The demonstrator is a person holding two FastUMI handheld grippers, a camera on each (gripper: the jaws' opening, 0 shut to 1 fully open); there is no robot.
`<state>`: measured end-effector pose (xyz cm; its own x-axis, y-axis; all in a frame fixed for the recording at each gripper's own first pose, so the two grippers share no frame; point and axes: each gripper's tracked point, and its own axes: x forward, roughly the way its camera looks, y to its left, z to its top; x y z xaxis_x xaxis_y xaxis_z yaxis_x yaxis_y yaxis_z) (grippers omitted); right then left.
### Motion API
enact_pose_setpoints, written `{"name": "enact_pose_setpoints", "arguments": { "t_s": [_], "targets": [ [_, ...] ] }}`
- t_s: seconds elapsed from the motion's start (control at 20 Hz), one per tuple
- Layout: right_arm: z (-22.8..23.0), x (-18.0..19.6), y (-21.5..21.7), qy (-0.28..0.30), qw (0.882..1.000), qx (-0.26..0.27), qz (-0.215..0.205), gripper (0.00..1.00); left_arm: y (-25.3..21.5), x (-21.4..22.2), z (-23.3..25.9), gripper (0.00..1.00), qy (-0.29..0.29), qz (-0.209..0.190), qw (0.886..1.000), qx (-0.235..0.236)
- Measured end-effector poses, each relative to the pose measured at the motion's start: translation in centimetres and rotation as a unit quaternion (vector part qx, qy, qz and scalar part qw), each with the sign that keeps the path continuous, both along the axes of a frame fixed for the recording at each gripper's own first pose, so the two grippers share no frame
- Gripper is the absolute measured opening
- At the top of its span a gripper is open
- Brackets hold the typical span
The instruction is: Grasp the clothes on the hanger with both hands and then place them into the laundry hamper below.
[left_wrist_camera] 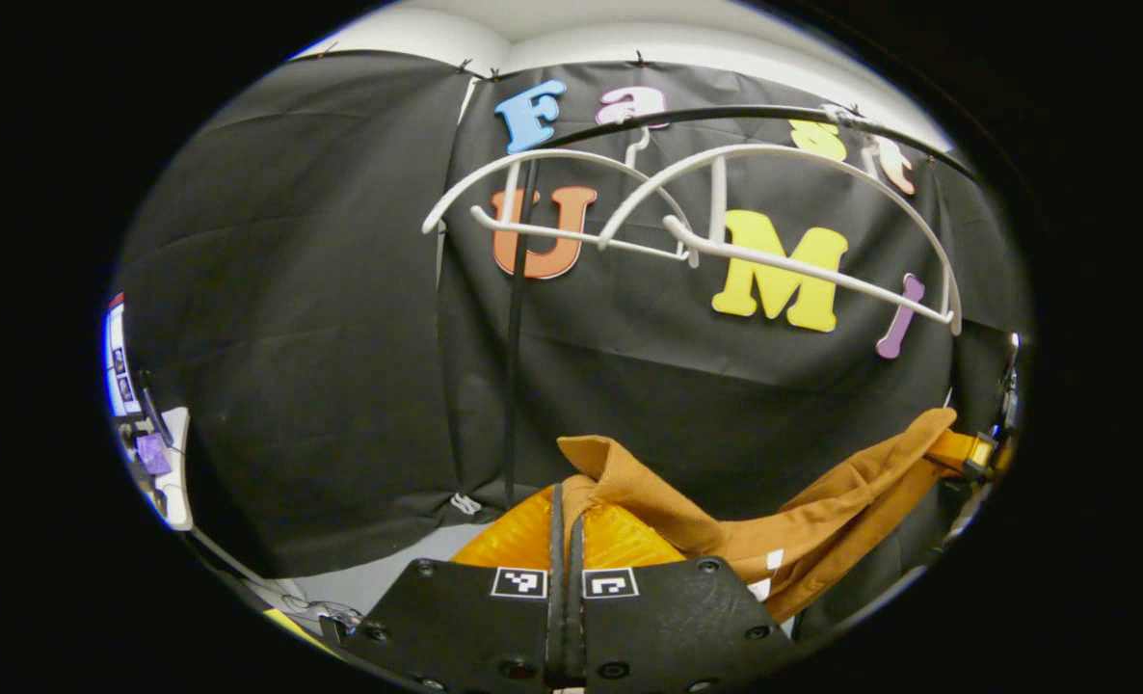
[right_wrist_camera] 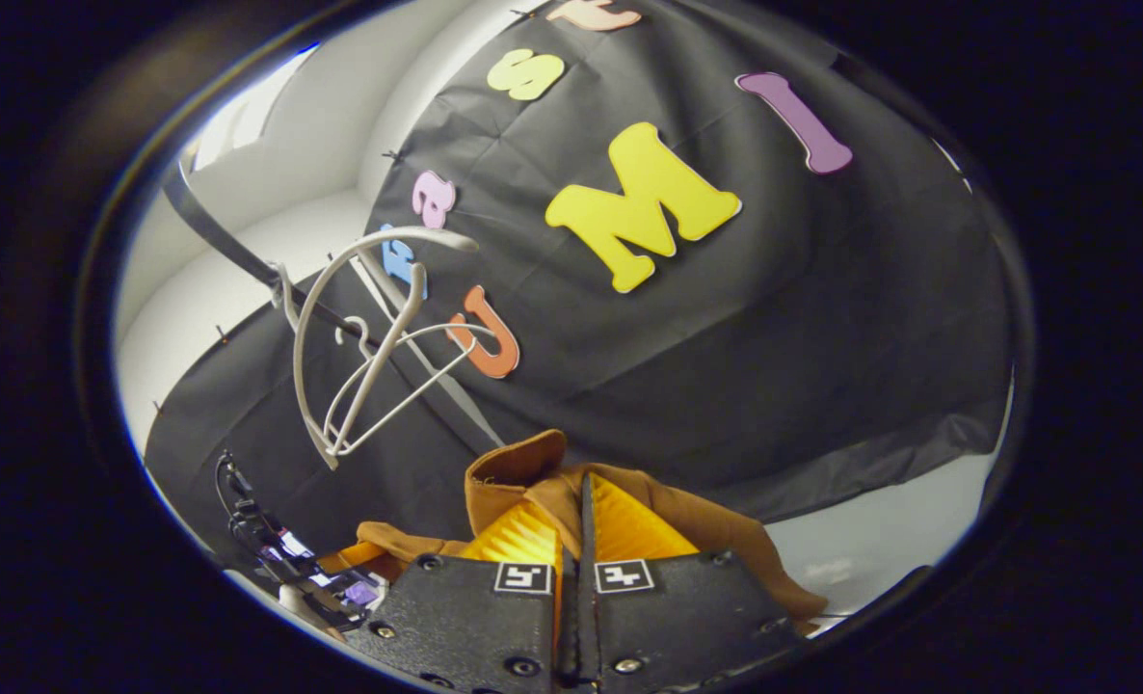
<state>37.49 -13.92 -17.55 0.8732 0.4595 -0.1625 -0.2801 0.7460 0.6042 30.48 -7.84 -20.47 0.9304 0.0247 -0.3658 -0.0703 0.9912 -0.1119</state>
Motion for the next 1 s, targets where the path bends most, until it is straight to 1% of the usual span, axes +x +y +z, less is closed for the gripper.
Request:
{"name": "enact_pose_setpoints", "arguments": {
  "t_s": [0.15, 0.3, 0.45, 0.5, 0.55, 0.7, 0.75, 0.85, 0.95, 1.0],
  "targets": [
    [2.2, -1.8, 3.0, -0.017, 1.0, -0.009, 0.02, 0.04, -1.6, -0.2, 1.0, 0.0, -0.011, -0.033, 0.999, -0.003],
    [4.9, -3.6, 7.2, -0.034, 0.998, -0.008, 0.049, 0.03, -4.3, 0.0, 3.4, 0.0, -0.029, -0.081, 0.996, -0.006],
    [6.4, -6.1, 11.8, -0.043, 0.995, -0.006, 0.085, 0.04, -6.9, -1.0, 4.7, 0.0, -0.041, -0.131, 0.99, -0.006],
    [6.5, -7.0, 13.2, -0.044, 0.995, -0.005, 0.095, 0.04, -7.8, -1.3, 5.2, 0.05, -0.044, -0.149, 0.988, -0.006],
    [6.3, -7.4, 14.3, -0.043, 0.994, -0.007, 0.101, 0.04, -8.5, -1.4, 5.5, 0.05, -0.045, -0.167, 0.985, -0.007],
    [4.9, -8.3, 17.1, -0.03, 0.993, -0.019, 0.115, 0.03, -9.8, -1.7, 5.0, 0.05, -0.042, -0.207, 0.977, -0.016],
    [4.0, -8.6, 17.4, -0.021, 0.993, -0.025, 0.116, 0.03, -10.0, -2.1, 4.2, 0.0, -0.037, -0.215, 0.976, -0.018],
    [1.1, -9.5, 17.3, 0.01, 0.993, -0.039, 0.109, 0.04, -10.3, -2.8, 1.9, 0.0, -0.02, -0.228, 0.973, -0.018],
    [-2.2, -9.3, 16.8, 0.043, 0.992, -0.062, 0.098, 0.04, -10.7, -3.4, -1.4, 0.0, 0.008, -0.241, 0.97, -0.025],
    [-3.9, -9.3, 16.5, 0.061, 0.991, -0.069, 0.092, 0.03, -11.2, -3.9, -3.3, 0.05, 0.021, -0.248, 0.968, -0.031]
  ]
}}
